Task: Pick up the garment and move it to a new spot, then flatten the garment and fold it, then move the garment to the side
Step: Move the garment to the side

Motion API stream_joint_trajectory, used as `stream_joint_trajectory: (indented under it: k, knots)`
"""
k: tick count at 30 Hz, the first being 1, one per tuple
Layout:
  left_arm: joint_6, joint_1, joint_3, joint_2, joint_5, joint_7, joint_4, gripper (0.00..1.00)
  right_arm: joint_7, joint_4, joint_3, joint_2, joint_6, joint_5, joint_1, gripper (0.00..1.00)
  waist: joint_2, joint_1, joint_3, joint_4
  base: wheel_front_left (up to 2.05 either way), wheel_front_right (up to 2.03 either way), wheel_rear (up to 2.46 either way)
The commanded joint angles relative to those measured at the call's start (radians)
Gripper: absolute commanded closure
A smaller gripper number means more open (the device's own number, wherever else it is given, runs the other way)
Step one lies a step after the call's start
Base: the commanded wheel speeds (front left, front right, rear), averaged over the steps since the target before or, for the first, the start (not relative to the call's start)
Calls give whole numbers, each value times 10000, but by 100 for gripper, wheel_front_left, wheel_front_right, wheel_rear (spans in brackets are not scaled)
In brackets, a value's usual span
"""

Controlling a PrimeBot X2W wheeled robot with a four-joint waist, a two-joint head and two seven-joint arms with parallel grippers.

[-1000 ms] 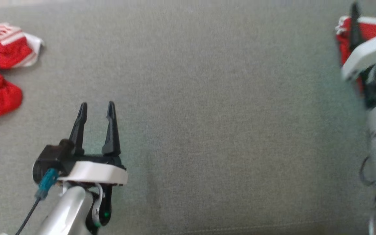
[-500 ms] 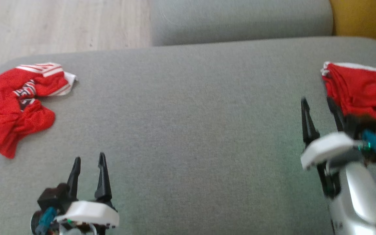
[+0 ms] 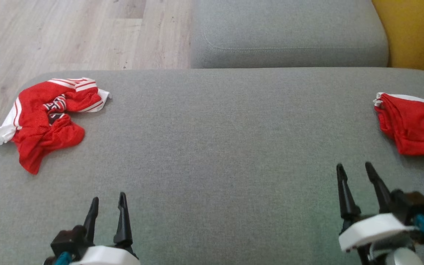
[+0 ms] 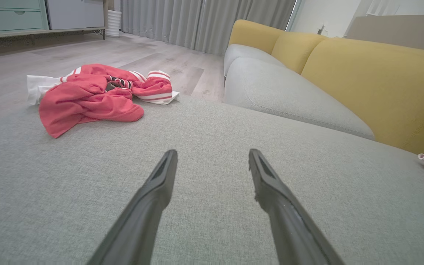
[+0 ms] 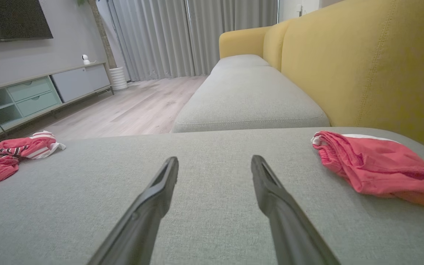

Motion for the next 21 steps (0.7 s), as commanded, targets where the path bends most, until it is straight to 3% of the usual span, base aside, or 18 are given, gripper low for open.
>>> stream_joint_trajectory:
  k: [1,21]
  knots:
    - [-48,-354,281,120,108,-39,-300,0,-127,-438,301,-45,65,77,-201,0,-1,1,-34,30,0,0,0]
    - [-93,-386,25,129,91,39,-68,0,-153,-412,378,-44,65,223,348,0,-1,1,-322,207,0,0,0]
